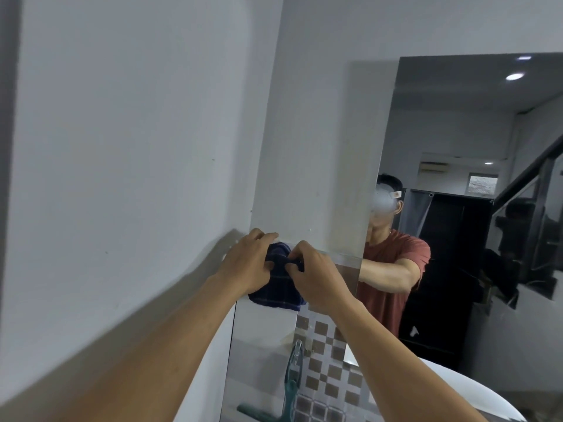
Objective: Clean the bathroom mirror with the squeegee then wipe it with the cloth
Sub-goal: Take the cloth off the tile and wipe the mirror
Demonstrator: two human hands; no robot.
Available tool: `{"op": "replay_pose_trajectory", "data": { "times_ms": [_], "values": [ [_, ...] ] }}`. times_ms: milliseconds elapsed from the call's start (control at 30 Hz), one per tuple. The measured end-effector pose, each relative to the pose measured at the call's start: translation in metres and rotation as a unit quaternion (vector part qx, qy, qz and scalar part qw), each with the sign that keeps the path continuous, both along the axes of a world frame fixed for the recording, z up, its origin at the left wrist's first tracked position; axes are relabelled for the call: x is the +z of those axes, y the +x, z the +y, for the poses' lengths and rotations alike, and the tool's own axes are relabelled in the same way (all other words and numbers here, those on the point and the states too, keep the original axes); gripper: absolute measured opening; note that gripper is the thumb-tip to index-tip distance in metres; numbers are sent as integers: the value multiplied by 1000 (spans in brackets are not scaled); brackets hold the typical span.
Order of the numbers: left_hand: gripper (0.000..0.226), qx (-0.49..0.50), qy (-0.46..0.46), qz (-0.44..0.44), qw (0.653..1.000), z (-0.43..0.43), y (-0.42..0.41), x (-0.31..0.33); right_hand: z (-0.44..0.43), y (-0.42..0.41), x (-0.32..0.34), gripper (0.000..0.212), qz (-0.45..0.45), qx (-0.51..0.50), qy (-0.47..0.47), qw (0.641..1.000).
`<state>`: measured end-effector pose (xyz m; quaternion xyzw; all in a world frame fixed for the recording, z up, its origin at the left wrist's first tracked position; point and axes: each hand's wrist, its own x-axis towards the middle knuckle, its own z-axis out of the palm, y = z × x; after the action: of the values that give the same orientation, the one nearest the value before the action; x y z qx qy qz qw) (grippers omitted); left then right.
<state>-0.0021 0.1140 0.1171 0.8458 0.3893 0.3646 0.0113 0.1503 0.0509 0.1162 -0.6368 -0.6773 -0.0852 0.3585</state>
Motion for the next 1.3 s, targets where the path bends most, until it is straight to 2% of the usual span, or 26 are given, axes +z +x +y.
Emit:
{"op": "replay_pose_trajectory", "data": {
  "times_ms": [133, 267, 367, 500, 667, 800, 933, 1167, 1200, 1300],
  "values": [
    [56, 32, 2, 81, 996, -6, -1, 9, -17, 11, 4, 7, 3, 8, 44, 999],
    [31, -21, -22, 60, 998, -22, 5, 24, -48, 25, 12, 8, 13, 19, 72, 997],
    [20, -111, -44, 5, 993, -42, 13, 40, -76, 37, 23, 18, 37, 28, 47, 998],
    [25, -199, -55, -41, 978, -73, 30, 63, -119, 50, 41, 30, 131, 58, 15, 990],
    [22, -273, -67, -42, 959, -103, 50, 81, -162, 66, 52, 23, 253, 52, 40, 965],
    [4, -332, -127, -62, 932, -130, 66, 91, -190, 84, 55, 46, 242, -29, 75, 967],
    [12, -323, -133, -74, 934, -150, 93, 104, -212, 92, 60, 28, 264, -38, 154, 951],
    [11, -328, -125, -118, 929, -182, 138, 138, -218, 102, 50, 18, 139, -187, 344, 910],
    [11, -331, -127, -128, 926, -185, 143, 140, -217, 100, 49, 26, 138, -193, 337, 911],
    [12, -375, -157, -150, 901, -187, 152, 145, -215, 93, 46, 70, 169, -187, 245, 936]
  ]
}}
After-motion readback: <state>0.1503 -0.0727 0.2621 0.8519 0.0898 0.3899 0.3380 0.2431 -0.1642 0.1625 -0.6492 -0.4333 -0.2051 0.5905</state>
